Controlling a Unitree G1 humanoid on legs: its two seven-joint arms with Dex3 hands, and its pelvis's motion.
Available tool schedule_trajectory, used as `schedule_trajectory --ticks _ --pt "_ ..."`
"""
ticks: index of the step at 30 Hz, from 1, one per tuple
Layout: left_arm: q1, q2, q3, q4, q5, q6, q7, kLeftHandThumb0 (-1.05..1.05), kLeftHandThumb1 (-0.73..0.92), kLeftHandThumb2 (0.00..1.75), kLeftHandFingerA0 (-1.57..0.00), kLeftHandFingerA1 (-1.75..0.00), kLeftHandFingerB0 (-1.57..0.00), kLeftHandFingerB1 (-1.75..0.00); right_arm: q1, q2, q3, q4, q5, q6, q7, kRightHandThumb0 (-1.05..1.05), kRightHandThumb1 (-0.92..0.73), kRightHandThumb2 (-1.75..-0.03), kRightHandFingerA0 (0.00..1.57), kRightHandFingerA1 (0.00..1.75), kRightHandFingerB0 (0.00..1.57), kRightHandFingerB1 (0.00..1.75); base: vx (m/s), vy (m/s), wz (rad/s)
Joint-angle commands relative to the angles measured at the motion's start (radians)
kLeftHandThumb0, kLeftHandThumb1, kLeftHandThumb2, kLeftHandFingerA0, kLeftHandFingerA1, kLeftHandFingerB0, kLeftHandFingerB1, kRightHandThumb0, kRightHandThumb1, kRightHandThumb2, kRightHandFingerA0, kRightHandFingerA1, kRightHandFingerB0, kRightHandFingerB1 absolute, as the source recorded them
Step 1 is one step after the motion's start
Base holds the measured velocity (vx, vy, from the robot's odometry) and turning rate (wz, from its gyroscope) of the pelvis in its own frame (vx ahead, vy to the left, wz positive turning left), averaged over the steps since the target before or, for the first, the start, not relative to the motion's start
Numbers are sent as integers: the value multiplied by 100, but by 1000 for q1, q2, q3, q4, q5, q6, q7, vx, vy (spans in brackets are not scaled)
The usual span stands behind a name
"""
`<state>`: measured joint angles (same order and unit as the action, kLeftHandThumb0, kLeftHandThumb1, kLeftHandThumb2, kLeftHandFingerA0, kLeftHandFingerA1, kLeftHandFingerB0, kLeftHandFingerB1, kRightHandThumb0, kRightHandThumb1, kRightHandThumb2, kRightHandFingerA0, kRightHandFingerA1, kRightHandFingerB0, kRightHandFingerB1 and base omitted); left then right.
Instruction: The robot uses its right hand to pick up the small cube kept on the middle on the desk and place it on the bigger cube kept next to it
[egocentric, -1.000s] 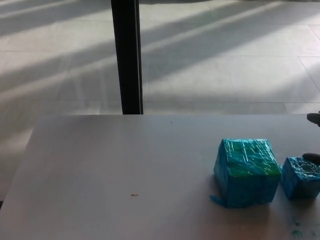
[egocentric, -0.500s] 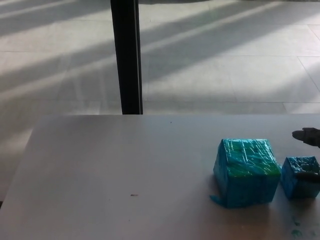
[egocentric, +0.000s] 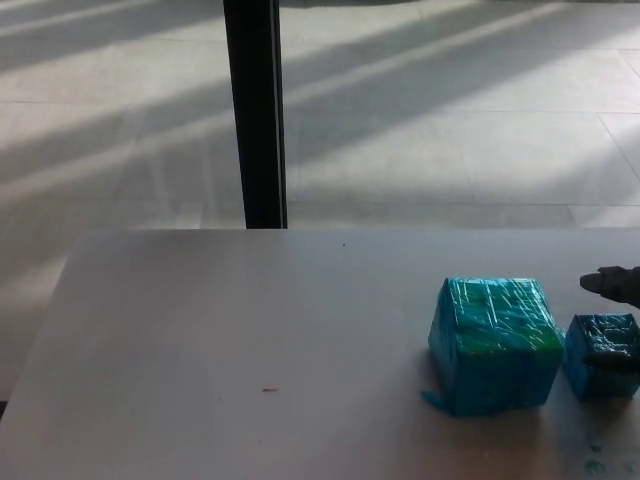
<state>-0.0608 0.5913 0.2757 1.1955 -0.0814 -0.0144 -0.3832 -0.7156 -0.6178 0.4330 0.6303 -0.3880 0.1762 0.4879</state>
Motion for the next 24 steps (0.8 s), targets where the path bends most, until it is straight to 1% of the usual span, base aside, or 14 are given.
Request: schedule_trajectory --ticks 1,4,5,6,7,8,9,15,16,17,18,19,21,24 --pt "-2 26 -9 -1 6 9 0 -67 68 61 -47 -58 -53 -44 4 -24 6 9 -50 -7 29 -82 -48 -81 0 6 0 5 0 0 0" --pt "3 27 -1 -6 -7 2 -13 -68 67 62 -47 -58 -58 -44 14 -12 -9 14 -39 4 31 -76 -45 -80 0 10 0 9 0 0 0" --pt "-3 26 10 -5 -19 26 -8 -66 63 60 -49 -62 -62 -49 16 -7 -10 15 -38 -1 31 -75 -44 -80 0 10 0 10 0 0 0" --pt "-9 24 27 -4 -37 47 -9 -66 63 60 -49 -62 -62 -49 16 -4 -8 15 -43 -2 28 -75 -44 -80 0 10 0 10 0 0 0" --pt "-2 25 11 -5 -16 14 -12 -67 67 61 -47 -61 -57 -48 7 12 3 28 -52 -9 22 -75 -44 -81 0 15 0 11 0 0 0" --pt "-2 24 9 -12 -13 18 -14 -66 55 100 -46 -67 -50 -59 3 27 7 34 -54 -9 16 -77 -45 -81 0 9 0 12 0 0 0" --pt "2 26 3 -13 -8 4 -22 -67 69 61 -47 -60 -54 -45 2 34 11 36 -58 -20 13 -78 -45 -81 0 12 0 11 0 0 0" --pt "-9 25 12 -1 -16 13 -18 -67 67 60 -45 -59 -56 -45 8 58 15 29 -78 -35 0 -81 -47 -82 0 7 0 12 0 0 0" --pt "-11 29 -1 -1 2 2 -3 -68 55 100 -45 -65 -53 -59 10 67 14 28 -74 -36 6 -77 -45 -82 0 7 0 15 0 0 0" --pt "-14 31 -6 2 6 1 -6 -69 56 100 -45 -65 -50 -58 11 75 15 31 -76 -36 2 -74 -43 -80 0 10 0 17 0 0 0" --pt "-13 31 -4 0 2 1 -9 -69 67 61 -46 -60 -57 -46 12 78 16 34 -79 -39 1 -72 -42 -81 0 15 0 20 0 0 0" --pt "-20 31 5 -3 -10 36 -2 -68 65 60 -47 -63 -59 -50 10 77 31 34 -99 -38 1 -69 -39 -81 0 21 0 23 0 0 0" --pt "-14 33 -6 -7 0 16 -4 -68 67 61 -52 -64 -58 -48 15 71 37 47 -104 -59 0 -62 -36 -77 0 29 0 20 0 0 0" --pt "-14 32 2 -8 -10 25 -13 -67 66 60 -47 -61 -57 -47 13 67 33 62 -100 -54 19 -55 -32 -72 2 35 0 23 0 0 0"
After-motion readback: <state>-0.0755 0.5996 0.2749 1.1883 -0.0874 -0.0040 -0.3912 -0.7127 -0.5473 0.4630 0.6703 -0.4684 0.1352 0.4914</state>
